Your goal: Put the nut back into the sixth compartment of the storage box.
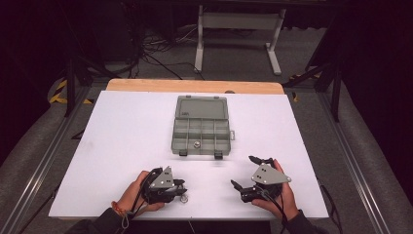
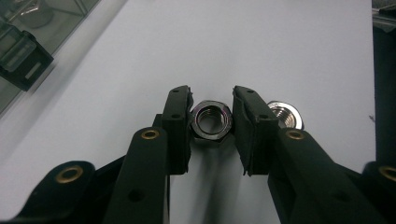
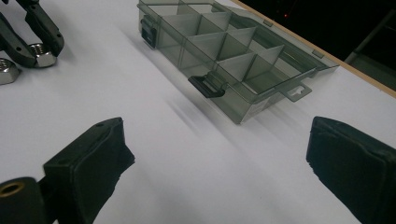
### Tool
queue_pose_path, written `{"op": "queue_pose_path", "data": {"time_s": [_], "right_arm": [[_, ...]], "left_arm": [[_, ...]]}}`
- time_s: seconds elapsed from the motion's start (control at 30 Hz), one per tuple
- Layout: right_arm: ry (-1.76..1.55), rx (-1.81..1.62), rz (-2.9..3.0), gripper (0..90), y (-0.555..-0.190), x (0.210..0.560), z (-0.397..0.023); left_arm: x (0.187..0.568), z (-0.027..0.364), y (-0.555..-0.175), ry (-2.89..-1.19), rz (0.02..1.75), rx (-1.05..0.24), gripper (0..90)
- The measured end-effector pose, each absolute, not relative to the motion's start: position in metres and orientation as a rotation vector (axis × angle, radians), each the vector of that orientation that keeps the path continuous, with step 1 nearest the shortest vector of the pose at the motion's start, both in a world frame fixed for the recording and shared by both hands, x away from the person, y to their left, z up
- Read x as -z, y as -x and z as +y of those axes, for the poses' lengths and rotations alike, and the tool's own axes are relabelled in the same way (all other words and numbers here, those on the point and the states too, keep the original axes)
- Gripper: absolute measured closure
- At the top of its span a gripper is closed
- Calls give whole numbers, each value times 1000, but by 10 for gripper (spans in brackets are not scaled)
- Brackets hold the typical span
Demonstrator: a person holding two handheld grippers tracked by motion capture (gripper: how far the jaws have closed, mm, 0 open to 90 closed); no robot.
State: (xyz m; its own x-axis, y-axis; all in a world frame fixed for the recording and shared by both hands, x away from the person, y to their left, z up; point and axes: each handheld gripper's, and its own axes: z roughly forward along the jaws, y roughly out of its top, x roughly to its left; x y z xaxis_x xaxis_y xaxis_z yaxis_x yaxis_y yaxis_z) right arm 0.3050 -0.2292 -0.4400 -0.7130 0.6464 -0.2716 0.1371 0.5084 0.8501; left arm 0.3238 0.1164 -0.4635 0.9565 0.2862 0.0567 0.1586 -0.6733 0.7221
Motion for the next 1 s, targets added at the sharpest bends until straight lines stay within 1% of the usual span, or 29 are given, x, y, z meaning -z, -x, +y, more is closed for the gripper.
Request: {"op": "queue_pose_path", "data": {"time_s": [0.57, 0.83, 1.0], "right_arm": [[-645, -1158, 2175, 56, -306, 440, -230], [-650, -1158, 2173, 56, -306, 440, -230], [-656, -1152, 2176, 56, -307, 441, -230]], "left_arm": [[447, 125, -328, -2250, 344, -276, 682], [427, 127, -340, -2171, 376, -337, 682], [412, 123, -354, -2122, 385, -368, 682]]}}
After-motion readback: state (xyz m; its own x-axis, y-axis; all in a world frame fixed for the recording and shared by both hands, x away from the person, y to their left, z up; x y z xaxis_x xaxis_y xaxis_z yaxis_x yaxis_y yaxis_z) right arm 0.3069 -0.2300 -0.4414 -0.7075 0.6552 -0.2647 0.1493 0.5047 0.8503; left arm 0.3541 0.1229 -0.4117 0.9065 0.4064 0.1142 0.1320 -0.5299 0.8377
